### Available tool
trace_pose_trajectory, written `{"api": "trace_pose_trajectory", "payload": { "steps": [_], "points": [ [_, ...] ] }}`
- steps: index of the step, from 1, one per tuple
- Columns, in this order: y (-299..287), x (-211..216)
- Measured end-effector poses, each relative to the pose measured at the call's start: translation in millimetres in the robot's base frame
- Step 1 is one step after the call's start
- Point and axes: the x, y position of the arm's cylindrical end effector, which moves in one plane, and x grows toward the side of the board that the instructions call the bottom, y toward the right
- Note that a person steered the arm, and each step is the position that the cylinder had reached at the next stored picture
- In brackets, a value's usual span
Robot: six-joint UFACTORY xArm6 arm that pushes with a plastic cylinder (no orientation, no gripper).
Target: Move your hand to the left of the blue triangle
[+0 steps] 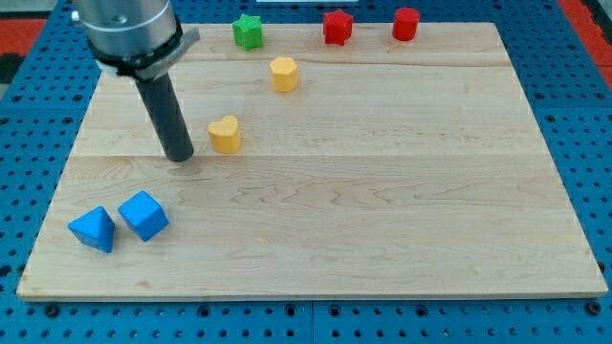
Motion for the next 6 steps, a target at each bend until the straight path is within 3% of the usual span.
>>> {"api": "trace_pose_trajectory", "payload": {
  "steps": [1,2,3,5,6],
  "points": [
    [23.7,-13.2],
    [87.6,-9.1],
    [88.6,-11.6],
    [160.9,92.4],
    [136.1,150.8]
  ]
}}
